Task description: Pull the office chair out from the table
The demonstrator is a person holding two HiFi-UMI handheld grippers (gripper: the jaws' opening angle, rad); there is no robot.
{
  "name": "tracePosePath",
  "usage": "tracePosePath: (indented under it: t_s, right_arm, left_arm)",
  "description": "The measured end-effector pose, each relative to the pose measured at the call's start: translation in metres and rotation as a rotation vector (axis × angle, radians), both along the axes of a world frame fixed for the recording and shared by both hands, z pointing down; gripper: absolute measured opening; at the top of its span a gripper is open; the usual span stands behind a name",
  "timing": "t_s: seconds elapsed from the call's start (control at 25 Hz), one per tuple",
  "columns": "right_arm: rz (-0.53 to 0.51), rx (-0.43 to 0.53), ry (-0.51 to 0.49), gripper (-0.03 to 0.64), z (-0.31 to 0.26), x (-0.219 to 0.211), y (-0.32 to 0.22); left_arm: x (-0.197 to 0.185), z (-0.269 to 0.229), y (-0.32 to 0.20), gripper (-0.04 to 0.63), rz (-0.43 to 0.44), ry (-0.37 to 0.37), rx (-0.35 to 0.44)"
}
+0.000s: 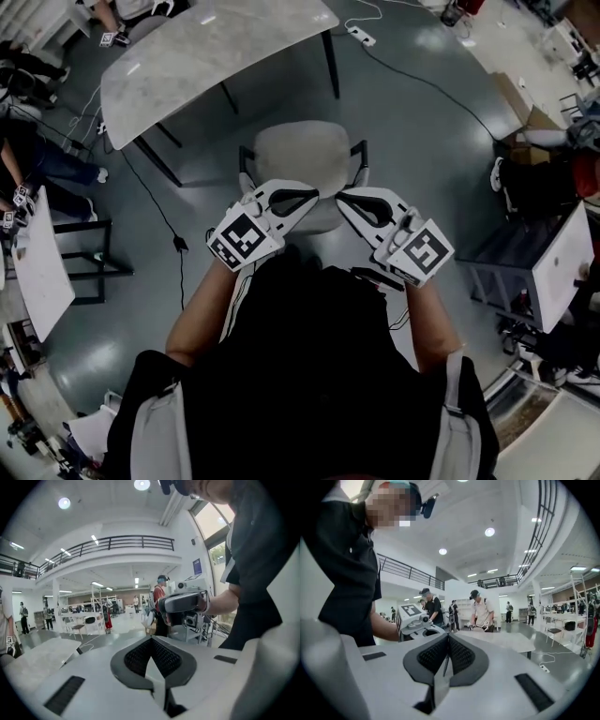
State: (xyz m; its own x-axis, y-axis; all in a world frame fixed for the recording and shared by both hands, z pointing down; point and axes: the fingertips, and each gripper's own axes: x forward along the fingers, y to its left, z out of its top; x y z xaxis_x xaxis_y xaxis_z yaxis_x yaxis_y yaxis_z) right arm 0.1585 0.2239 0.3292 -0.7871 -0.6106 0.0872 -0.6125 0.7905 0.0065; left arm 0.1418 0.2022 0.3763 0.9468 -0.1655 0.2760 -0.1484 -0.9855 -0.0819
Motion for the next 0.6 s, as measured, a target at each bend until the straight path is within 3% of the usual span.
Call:
tracePosePath:
  t_s: [0.16, 0.24, 0.48, 0.6]
  right_arm:
    - [0.03, 0.035, -0.035, 0.02, -0.028, 0.011, 0.01]
    - [0.038, 0.035, -0.059, 0.02, -0.036, 0.018, 0.017]
    - [0.05, -0.015, -0.122, 0.019, -0.027, 0.029, 0.03]
    - [0.047, -0.024, -0.149, 0.018, -0.021, 0.03, 0.034]
  left_arm:
    - [0.0, -0.055, 0.009, 0.012, 0.018, 0.178, -0.03]
    - [0.003, -0.074, 0.013, 0.012, 0.036, 0.229, -0.039]
    - [0.007, -0.082, 0.032, 0.012, 0.108, 0.313, -0.072]
    - [0.008, -0.073, 0.044, 0.012, 0.143, 0.298, -0.084]
